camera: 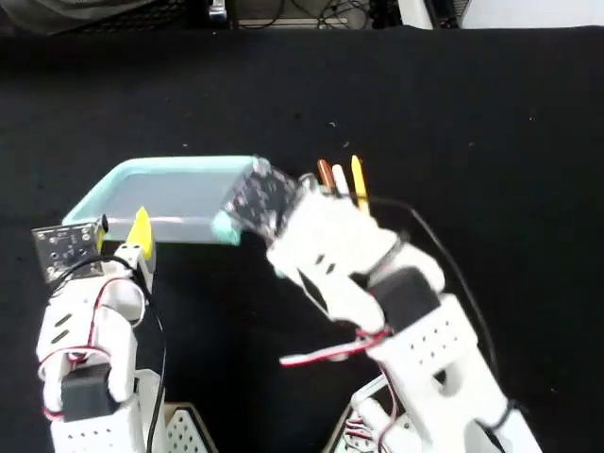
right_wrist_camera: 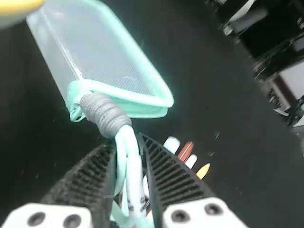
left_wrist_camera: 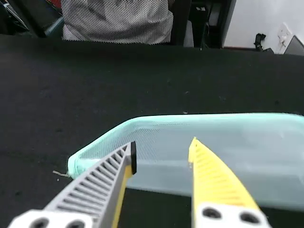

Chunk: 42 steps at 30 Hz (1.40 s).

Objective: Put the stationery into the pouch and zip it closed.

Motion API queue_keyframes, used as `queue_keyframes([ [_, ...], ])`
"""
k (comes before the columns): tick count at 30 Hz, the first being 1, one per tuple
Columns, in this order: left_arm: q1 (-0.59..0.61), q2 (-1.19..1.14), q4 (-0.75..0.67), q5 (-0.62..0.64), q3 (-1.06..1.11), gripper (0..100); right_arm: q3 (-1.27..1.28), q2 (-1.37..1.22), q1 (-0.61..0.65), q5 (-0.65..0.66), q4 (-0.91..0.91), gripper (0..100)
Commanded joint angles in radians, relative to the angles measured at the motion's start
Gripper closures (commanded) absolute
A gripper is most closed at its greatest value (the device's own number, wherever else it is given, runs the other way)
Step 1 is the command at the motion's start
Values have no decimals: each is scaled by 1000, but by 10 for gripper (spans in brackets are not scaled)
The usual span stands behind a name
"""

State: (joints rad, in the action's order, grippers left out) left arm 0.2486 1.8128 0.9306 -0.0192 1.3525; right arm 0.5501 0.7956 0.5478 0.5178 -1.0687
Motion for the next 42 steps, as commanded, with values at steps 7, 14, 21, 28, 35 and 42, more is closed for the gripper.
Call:
queue_keyframes([
  [7,2,5,163,0,-288,795,-328,-142,121,-6,-12,987],
  [14,1,5,163,3,-305,795,-476,-147,232,48,-140,987],
  [21,1,5,167,3,-323,795,-414,-147,230,86,-97,987],
  [28,1,-3,163,2,-503,794,-386,-140,226,91,-80,987],
  [35,-213,-46,207,-3,-536,794,-387,-140,222,98,-81,987],
  [42,-213,-216,209,-40,-541,794,-390,-127,222,157,-124,987],
])
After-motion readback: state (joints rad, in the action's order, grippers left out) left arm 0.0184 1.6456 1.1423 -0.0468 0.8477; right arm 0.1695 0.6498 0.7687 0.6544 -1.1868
